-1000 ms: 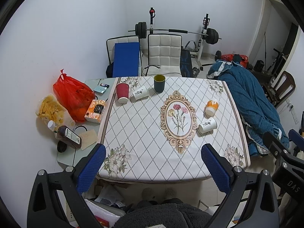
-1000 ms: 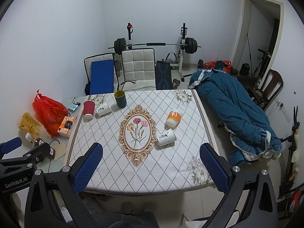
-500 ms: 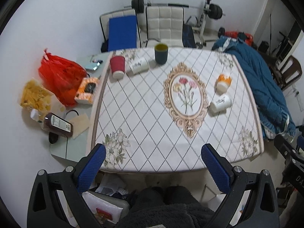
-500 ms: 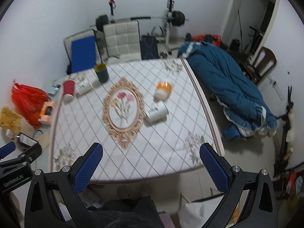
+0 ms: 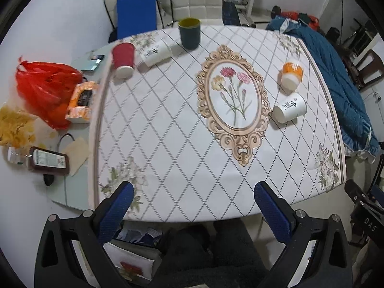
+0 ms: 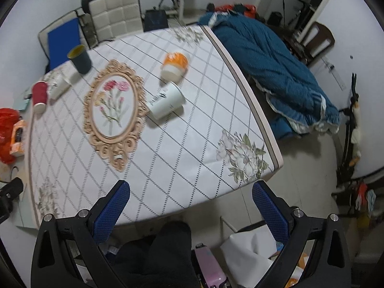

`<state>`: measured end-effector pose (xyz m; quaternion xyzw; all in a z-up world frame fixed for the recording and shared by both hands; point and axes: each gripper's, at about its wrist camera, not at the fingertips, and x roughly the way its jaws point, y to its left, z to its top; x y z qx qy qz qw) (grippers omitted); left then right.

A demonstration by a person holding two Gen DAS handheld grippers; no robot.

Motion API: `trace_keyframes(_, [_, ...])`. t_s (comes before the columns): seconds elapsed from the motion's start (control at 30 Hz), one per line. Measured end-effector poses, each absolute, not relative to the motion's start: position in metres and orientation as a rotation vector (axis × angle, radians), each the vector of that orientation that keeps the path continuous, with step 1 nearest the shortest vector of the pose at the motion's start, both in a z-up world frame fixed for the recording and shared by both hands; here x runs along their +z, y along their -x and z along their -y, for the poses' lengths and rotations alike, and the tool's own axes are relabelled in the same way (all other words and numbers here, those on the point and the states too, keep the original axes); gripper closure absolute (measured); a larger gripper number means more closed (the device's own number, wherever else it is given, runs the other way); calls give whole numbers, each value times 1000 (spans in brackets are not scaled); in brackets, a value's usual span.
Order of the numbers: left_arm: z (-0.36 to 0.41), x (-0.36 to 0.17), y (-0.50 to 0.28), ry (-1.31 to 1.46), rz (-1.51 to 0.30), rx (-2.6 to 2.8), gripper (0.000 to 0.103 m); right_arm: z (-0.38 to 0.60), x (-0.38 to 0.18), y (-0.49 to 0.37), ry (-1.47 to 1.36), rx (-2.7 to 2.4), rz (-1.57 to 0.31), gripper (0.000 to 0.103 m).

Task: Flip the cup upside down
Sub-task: 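Move the left gripper toward the white calligraphy paper cup lying on its side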

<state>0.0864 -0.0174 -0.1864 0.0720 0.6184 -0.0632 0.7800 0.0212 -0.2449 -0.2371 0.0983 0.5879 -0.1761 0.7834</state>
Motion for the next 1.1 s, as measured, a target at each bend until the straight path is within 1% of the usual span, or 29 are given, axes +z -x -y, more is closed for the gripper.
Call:
trace_keyframes(0.17, [54,-216,-105,-202,-1382,-152,0,280,-273,-36,-243,-406,-1319,0])
trace_keyframes(0.37, [117,-250,-134,-256,-1435,-191,0,322,-315,-59,-275,-392,-1390,0])
trace_keyframes(0.67, [204,-291,-183,-422,-1446,-264,0,371,-378,-98,-302,-365,-1496,0])
trace_keyframes(0.87, [249,-314,-206,-543,-1450,-355,0,392,-403,-122,-312,-353,-1542,0])
trace_keyframes(1.1, [293,-338,-214,-725,-1441,-513,0,410,-423,-138,-317,-329,-1595,0])
